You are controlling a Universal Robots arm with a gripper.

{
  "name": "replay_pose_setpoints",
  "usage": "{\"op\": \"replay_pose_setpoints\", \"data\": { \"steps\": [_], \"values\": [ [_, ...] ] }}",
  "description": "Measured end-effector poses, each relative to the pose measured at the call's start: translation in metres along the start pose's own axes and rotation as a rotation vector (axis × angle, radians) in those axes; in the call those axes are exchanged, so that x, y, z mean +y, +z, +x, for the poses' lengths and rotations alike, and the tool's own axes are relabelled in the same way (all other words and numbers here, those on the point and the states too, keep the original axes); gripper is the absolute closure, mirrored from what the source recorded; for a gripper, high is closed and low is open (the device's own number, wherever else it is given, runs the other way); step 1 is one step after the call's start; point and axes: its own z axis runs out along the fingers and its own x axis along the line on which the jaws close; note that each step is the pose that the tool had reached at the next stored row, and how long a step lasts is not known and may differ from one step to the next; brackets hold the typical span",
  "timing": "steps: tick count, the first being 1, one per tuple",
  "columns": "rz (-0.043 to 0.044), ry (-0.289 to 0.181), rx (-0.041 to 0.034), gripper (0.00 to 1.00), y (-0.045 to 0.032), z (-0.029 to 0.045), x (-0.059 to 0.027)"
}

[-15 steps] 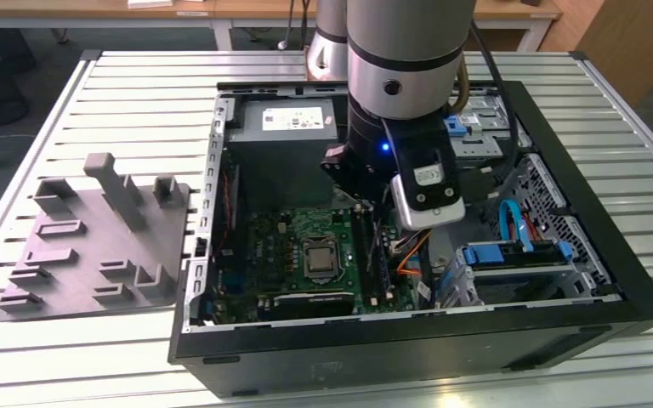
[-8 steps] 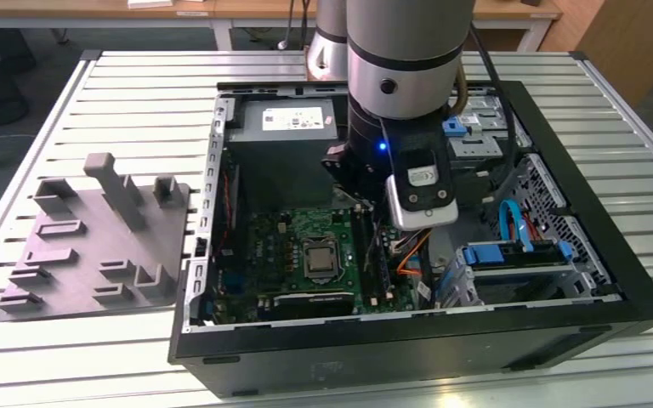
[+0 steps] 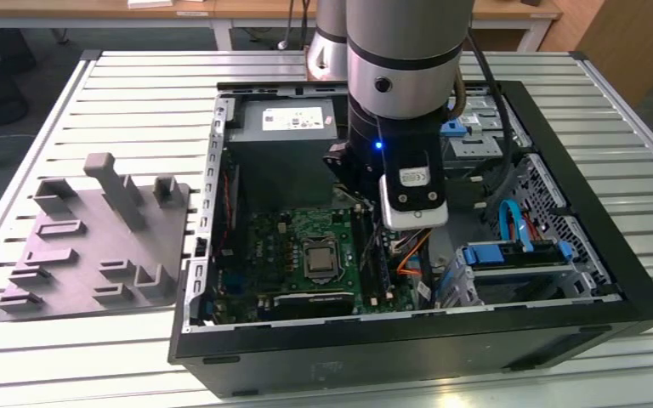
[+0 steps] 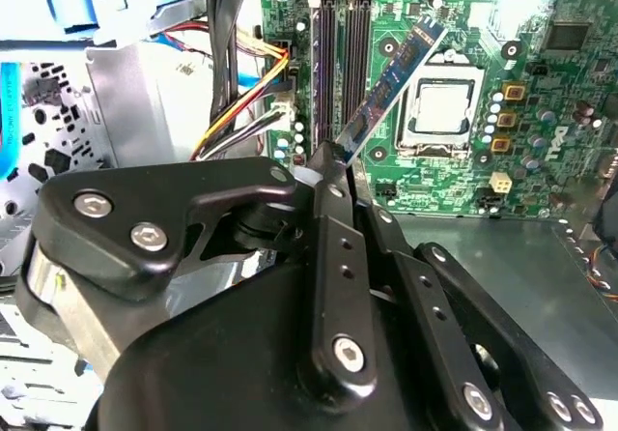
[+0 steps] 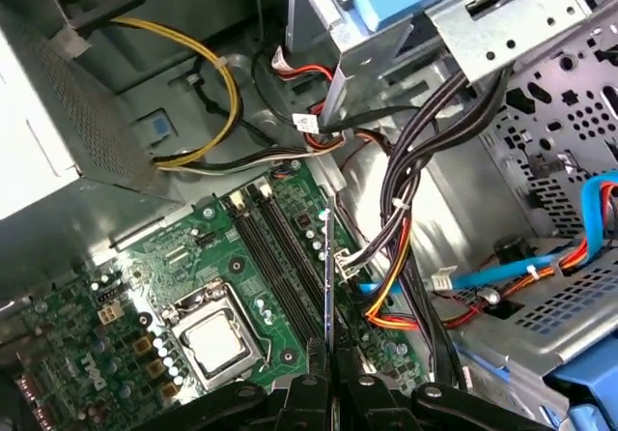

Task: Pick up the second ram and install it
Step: 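Insert the second ram into the second slot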

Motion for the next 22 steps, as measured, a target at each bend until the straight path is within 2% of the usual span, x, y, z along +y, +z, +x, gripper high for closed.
{"op": "replay_pose_setpoints", "data": {
  "steps": [22],
  "values": [
    [-0.0275,-0.39,0.0348,0.86,0.0026,0.0002,-0.0002]
  ]
}}
